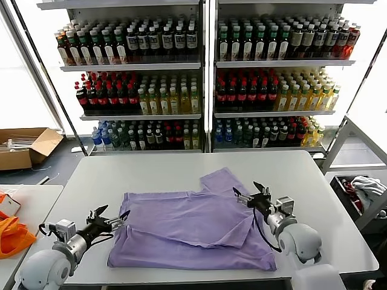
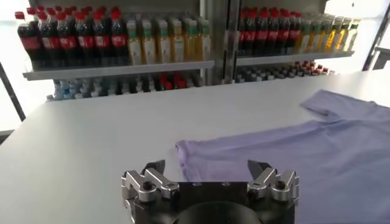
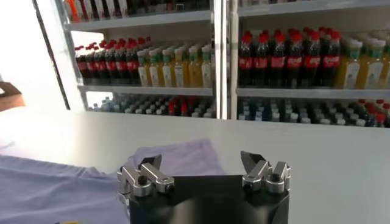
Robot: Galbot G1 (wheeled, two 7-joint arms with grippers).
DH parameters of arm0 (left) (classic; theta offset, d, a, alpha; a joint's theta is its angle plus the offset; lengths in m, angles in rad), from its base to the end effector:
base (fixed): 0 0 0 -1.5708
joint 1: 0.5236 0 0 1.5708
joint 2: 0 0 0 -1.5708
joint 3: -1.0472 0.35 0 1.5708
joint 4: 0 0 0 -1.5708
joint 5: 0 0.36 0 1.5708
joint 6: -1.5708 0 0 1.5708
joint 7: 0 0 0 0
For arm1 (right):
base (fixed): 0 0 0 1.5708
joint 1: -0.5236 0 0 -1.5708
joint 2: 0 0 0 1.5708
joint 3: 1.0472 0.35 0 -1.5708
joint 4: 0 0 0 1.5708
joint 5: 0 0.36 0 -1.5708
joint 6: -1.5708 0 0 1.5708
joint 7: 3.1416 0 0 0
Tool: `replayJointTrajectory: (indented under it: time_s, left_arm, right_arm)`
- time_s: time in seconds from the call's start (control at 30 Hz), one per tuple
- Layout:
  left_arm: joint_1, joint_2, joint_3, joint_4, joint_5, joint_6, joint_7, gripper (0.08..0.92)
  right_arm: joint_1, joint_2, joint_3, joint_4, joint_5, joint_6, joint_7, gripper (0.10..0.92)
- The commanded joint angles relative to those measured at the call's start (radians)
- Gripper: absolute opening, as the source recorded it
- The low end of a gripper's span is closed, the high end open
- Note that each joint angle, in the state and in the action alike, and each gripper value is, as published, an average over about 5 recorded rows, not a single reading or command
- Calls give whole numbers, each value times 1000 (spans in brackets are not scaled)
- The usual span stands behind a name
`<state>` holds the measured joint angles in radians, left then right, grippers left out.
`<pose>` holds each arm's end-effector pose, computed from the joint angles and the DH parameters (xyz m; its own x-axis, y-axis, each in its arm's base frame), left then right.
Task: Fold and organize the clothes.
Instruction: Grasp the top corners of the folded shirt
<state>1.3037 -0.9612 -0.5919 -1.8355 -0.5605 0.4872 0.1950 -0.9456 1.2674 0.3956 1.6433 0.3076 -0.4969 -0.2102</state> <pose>0.2855 0.1659 -0.2777 -0.8462 0.2548 0.4680 0.2647 0.9632 -0.0458 0.3870 -0.0530 -0.2850 -0.8745 -0.3347 0.3510 -0.3331 0.9405 0.0667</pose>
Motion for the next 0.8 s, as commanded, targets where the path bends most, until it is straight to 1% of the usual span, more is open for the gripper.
replayJointTrajectory:
  time_s: [0.03, 0.27, 0.37, 0.5, 0.67, 0.73, 0.8]
  left_arm:
    - [-312, 65, 174, 296, -65, 1, 5, 822]
    - [-370, 53, 232, 356, -61, -1, 4, 823]
    - [-387, 42, 251, 378, -58, -2, 4, 823]
    - [-405, 25, 271, 401, -55, -2, 1, 823]
    - [-424, 1, 293, 426, -52, 1, -2, 822]
    - [-426, -4, 299, 432, -47, 2, 0, 823]
    - [-423, -6, 303, 432, -44, 2, 4, 823]
  right_arm:
    - [294, 80, -100, -386, -48, -24, -24, 823]
    - [429, 138, -124, -583, -70, -7, -24, 823]
    - [469, 144, -139, -642, -76, 4, -33, 823]
    - [493, 153, -144, -675, -79, 11, -37, 823]
    - [489, 151, -154, -681, -81, 9, -36, 815]
    - [483, 148, -157, -679, -79, 10, -36, 787]
    - [474, 144, -159, -674, -74, 11, -36, 736]
